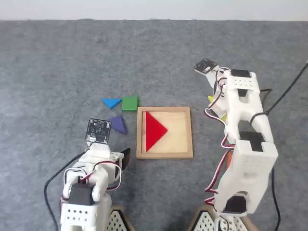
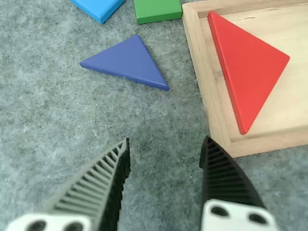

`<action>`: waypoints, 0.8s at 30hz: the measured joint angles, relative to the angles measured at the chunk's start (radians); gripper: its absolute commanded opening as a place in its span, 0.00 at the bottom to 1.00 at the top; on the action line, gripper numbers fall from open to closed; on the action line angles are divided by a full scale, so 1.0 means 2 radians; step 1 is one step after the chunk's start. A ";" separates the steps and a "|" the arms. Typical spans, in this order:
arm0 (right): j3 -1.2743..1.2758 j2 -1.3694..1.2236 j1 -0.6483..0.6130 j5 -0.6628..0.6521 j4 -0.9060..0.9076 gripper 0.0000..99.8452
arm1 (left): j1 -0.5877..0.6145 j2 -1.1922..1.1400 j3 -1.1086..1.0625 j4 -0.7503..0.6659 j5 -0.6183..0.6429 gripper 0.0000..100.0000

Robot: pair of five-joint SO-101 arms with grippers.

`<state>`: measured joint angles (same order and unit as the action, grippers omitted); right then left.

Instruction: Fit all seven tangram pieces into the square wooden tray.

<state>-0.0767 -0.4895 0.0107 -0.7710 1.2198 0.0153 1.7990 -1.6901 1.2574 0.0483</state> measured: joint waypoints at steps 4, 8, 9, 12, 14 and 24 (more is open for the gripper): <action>0.000 0.000 0.007 0.000 0.000 0.37 | 0.000 0.000 0.000 0.000 0.000 0.24; 0.007 0.000 0.007 0.000 -0.002 0.37 | 0.000 0.000 0.000 0.000 0.000 0.24; 0.013 -0.002 0.007 0.000 -0.009 0.37 | 0.000 0.000 0.000 0.000 0.000 0.24; 0.021 -0.012 0.007 -0.001 -0.018 0.37 | 0.000 0.000 0.000 0.000 0.000 0.24; 0.021 -0.012 0.007 0.000 -0.019 0.37 | 0.000 0.000 0.000 0.000 0.000 0.24; 0.021 -0.013 0.007 0.000 -0.021 0.36 | 0.000 0.000 0.000 0.000 0.000 0.24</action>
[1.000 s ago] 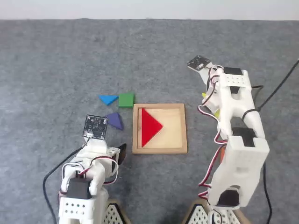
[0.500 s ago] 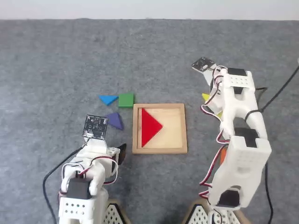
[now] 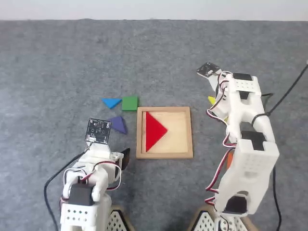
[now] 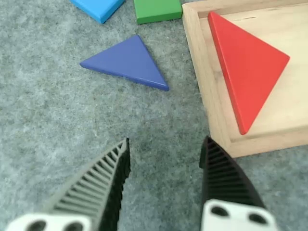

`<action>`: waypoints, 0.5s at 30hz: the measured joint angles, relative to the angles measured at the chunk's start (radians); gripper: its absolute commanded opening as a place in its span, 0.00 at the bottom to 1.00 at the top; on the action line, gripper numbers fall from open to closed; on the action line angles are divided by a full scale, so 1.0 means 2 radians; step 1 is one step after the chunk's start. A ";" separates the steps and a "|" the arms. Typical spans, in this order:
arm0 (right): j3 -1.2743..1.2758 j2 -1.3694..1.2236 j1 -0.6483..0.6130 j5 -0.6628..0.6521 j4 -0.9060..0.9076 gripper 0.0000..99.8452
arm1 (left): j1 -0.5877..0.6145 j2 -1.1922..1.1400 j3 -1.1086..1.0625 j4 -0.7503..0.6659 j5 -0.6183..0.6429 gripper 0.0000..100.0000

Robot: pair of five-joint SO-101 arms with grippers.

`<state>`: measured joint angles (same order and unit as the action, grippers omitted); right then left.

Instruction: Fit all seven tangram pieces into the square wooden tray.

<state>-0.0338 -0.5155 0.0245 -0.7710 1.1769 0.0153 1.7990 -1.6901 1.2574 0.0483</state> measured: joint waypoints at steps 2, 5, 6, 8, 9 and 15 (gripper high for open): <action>0.000 -0.001 0.000 0.000 0.000 0.36 | 0.000 0.000 0.000 0.000 0.000 0.24; 0.000 -0.001 0.000 0.000 0.000 0.36 | 0.000 0.000 0.000 0.000 0.000 0.24; 0.000 -0.001 0.000 0.000 0.000 0.36 | 0.000 0.000 0.000 0.000 0.000 0.24; 0.000 -0.001 0.000 0.000 0.000 0.33 | 0.000 0.000 0.000 0.000 0.000 0.24; 0.000 -0.001 0.000 0.000 0.000 0.30 | 0.000 0.000 0.000 0.000 0.000 0.24; -0.001 -0.001 0.003 0.000 -0.004 0.09 | 0.000 0.000 0.000 0.000 0.000 0.24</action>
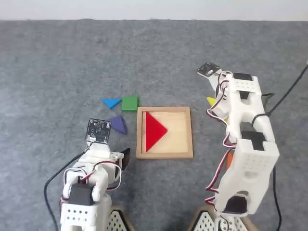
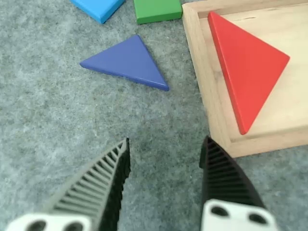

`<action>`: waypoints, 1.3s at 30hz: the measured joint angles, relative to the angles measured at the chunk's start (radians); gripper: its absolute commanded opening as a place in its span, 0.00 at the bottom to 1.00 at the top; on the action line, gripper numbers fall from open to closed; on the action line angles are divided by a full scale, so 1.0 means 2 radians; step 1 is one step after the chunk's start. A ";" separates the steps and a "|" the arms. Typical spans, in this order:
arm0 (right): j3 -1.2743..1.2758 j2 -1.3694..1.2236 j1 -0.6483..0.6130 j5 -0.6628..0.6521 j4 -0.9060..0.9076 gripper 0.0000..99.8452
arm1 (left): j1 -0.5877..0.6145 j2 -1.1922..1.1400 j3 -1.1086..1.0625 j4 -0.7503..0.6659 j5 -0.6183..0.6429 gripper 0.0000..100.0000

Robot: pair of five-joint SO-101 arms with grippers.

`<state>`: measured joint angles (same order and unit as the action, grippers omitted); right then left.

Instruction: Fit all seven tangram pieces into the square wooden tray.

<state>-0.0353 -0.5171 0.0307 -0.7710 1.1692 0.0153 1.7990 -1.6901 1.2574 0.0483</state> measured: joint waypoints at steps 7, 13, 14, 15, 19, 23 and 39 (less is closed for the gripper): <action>-0.004 0.002 0.001 0.000 -0.001 0.11 | 0.000 0.000 0.000 0.000 0.000 0.24; -0.005 0.002 0.001 -0.001 -0.001 0.11 | 0.000 0.000 0.000 0.000 0.000 0.24; -0.005 0.002 0.001 -0.001 -0.001 0.11 | 0.000 0.000 0.000 0.000 0.000 0.24; -0.005 0.002 0.001 -0.001 -0.001 0.11 | 0.000 0.000 0.000 0.000 0.000 0.24; 0.001 0.015 0.001 0.000 0.020 0.11 | 0.000 0.000 0.000 0.000 0.000 0.24; 0.002 0.059 -0.002 0.000 0.050 0.11 | 0.000 0.000 0.000 0.000 0.000 0.24; 0.002 0.033 -0.051 -0.081 -0.032 0.38 | 0.000 0.000 0.000 0.000 0.000 0.24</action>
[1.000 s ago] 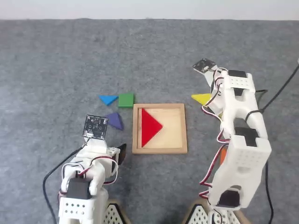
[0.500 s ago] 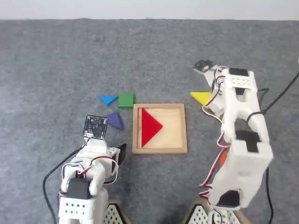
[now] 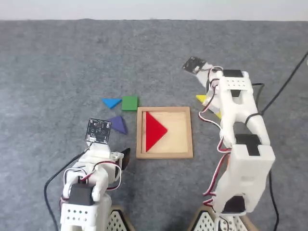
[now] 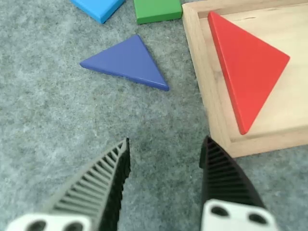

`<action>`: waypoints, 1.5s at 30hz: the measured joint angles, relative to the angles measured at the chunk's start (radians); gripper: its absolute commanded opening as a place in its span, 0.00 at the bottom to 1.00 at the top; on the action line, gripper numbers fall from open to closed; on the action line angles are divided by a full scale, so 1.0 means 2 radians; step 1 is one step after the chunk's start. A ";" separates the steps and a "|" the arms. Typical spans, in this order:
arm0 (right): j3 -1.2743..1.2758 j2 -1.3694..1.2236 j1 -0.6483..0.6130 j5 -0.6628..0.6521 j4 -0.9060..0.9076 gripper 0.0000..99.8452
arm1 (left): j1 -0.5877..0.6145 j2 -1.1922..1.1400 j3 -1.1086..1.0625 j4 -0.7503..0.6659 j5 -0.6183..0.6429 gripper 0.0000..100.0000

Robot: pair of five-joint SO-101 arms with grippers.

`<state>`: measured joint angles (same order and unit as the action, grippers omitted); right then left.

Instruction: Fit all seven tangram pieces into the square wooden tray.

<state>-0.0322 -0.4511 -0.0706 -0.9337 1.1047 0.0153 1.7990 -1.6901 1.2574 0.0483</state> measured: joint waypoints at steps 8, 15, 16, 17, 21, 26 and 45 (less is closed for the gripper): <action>0.000 -0.013 0.002 -0.008 -0.008 0.38 | 0.000 0.000 0.000 0.000 0.000 0.24; -0.011 -0.046 0.007 -0.009 -0.021 0.38 | 0.000 0.000 0.000 0.000 0.000 0.24; -0.017 -0.051 0.009 -0.009 -0.020 0.38 | 0.000 0.000 0.000 0.000 0.000 0.24; -0.025 -0.056 0.010 -0.009 -0.015 0.38 | 0.000 0.000 0.000 0.000 0.000 0.24; -0.061 -0.078 0.010 -0.009 0.018 0.38 | 0.000 0.000 0.000 0.000 0.000 0.24; -0.097 -0.094 0.011 -0.009 0.061 0.31 | 0.000 0.000 0.000 0.000 0.000 0.24; -0.111 -0.094 0.018 -0.010 0.123 0.29 | 0.000 0.000 0.000 0.000 0.000 0.24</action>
<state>-0.2547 -0.6398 -0.0338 -0.9536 1.3502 0.0153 1.7990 -1.6901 1.2574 0.0483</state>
